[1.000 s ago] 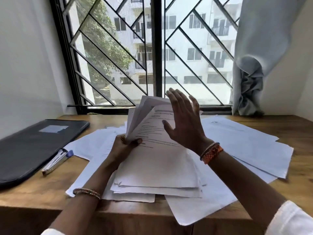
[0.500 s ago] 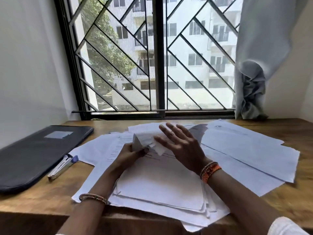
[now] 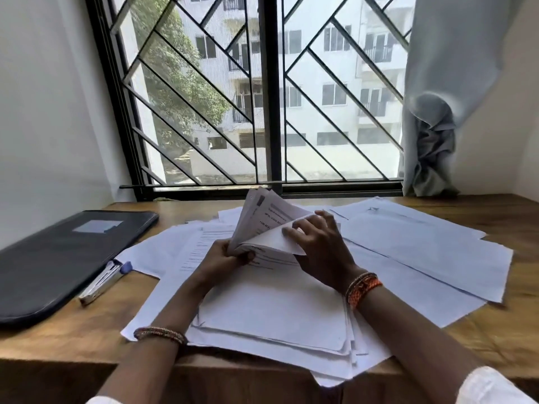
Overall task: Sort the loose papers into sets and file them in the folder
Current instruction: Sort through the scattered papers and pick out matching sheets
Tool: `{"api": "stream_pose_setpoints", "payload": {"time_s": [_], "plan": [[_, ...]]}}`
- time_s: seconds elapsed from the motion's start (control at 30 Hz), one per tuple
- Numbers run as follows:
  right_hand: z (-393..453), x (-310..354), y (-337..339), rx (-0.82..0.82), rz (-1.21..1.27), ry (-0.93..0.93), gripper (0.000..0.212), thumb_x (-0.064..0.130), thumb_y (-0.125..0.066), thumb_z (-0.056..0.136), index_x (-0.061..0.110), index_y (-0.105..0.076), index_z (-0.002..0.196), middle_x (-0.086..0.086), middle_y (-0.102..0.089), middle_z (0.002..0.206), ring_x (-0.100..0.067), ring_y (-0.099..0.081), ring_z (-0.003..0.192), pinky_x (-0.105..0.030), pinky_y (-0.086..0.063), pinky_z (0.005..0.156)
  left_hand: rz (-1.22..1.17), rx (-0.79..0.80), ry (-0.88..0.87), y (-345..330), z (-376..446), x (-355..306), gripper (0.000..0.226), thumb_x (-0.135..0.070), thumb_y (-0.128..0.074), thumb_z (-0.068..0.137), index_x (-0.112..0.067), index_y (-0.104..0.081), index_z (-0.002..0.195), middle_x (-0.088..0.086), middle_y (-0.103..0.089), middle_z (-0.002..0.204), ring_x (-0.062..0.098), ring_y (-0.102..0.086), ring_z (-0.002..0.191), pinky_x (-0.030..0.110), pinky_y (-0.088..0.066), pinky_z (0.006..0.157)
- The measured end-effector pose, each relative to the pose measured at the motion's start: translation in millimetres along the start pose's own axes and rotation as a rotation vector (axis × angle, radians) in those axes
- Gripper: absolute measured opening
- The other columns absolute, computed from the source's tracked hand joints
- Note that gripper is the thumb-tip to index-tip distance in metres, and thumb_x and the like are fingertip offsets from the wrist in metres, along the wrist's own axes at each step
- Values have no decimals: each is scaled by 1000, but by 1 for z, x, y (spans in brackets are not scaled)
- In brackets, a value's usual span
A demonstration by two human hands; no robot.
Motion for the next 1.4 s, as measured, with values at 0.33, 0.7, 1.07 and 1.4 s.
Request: {"api": "stream_pose_setpoints", "payload": {"time_s": [0.33, 0.7, 1.07, 1.4], "plan": [[56, 25, 19, 279, -194, 380, 29, 22, -67, 57, 16, -72, 85, -17, -54, 135, -31, -43, 133, -60, -14, 111, 149, -32, -43, 2, 3, 6, 40, -50, -72, 52, -16, -73, 74, -3, -66, 67, 14, -59, 65, 33, -46, 65], [72, 30, 26, 406, -443, 514, 34, 32, -61, 65, 19, -71, 94, -9, -66, 97, -27, -61, 87, -54, -26, 103, 212, -45, -35, 3, 0, -2, 24, -50, -70, 52, -27, -70, 58, -6, -63, 61, 10, -56, 59, 31, -44, 60], [38, -12, 54, 726, 75, -9, 95, 61, -39, 53, 35, -32, 144, 3, -32, 151, -21, -24, 140, -47, -12, 112, 187, -71, 63, 1, -11, -14, 4, -8, -70, 83, -5, -72, 80, 0, -60, 66, 10, -54, 62, 19, -41, 56], [14, -49, 67, 612, 177, -160, 11, 22, -56, 92, 15, -64, 89, -3, -63, 81, -30, -58, 82, -31, -39, 66, 62, -120, 27, 7, -8, -10, 13, -11, -76, 73, -13, -65, 66, -12, -62, 50, -3, -57, 48, 12, -44, 49]]}}
Point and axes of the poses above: each hand's wrist, its own z-axis towards the middle knuckle, its own y-axis out of the back of the hand, x = y × z, the point moved 2 cm from there along z, towards the middle knuckle
